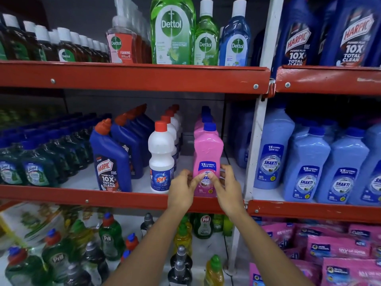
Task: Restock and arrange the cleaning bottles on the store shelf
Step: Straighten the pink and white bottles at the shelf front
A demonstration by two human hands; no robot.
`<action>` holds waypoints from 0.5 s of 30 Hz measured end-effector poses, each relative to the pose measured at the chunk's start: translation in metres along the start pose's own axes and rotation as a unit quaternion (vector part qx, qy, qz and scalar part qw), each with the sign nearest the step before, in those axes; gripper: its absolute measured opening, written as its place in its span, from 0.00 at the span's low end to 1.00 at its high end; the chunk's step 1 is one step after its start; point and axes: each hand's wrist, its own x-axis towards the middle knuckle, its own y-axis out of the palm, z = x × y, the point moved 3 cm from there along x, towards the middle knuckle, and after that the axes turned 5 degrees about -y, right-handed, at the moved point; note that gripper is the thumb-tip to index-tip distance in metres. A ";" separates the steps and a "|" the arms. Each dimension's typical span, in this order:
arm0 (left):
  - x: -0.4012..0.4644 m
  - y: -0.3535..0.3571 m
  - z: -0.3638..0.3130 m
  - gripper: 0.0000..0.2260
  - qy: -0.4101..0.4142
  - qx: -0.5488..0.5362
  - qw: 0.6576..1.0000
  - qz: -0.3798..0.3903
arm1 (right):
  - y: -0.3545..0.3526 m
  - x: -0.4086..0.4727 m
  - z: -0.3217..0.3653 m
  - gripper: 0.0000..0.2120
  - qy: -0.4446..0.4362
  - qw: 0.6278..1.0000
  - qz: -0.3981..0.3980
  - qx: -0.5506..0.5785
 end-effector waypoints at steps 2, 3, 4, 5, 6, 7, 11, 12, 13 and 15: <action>-0.002 0.000 0.000 0.20 0.001 -0.007 1.000 0.002 | 0.000 -0.002 0.001 0.19 -0.003 1.000 -0.004 -0.002; -0.002 0.000 -0.001 0.20 0.001 -0.009 1.000 0.002 | 0.000 -0.003 0.001 0.19 -0.006 1.000 -0.006 -0.005; -0.003 0.000 -0.001 0.19 0.004 -0.010 1.000 0.002 | 0.000 -0.003 0.001 0.19 -0.005 1.000 -0.007 -0.005; -0.004 -0.001 -0.001 0.19 0.006 -0.011 1.000 0.004 | 0.000 -0.004 0.001 0.19 -0.003 1.000 -0.007 -0.004; -0.006 -0.002 -0.002 0.19 0.009 -0.015 1.000 0.010 | 0.000 -0.004 0.000 0.19 -0.001 1.000 -0.006 -0.002; -0.007 -0.003 -0.001 0.19 0.013 -0.022 0.999 0.023 | 0.000 -0.004 -0.001 0.18 0.005 1.000 -0.005 0.005; -0.020 -0.016 0.005 0.21 0.036 -0.084 0.992 0.084 | 0.001 -0.015 0.001 0.23 -0.006 0.999 -0.049 -0.011; -0.023 -0.023 0.008 0.20 0.036 -0.097 0.992 0.074 | 0.001 -0.021 0.007 0.24 -0.025 0.995 -0.087 -0.032; -0.025 -0.031 0.012 0.18 0.035 -0.109 0.992 0.056 | 0.003 -0.027 0.015 0.23 -0.048 0.990 -0.129 -0.042; -0.030 -0.049 0.022 0.10 0.033 -0.129 0.991 -0.005 | 0.017 -0.038 0.030 0.18 -0.090 0.981 -0.166 -0.036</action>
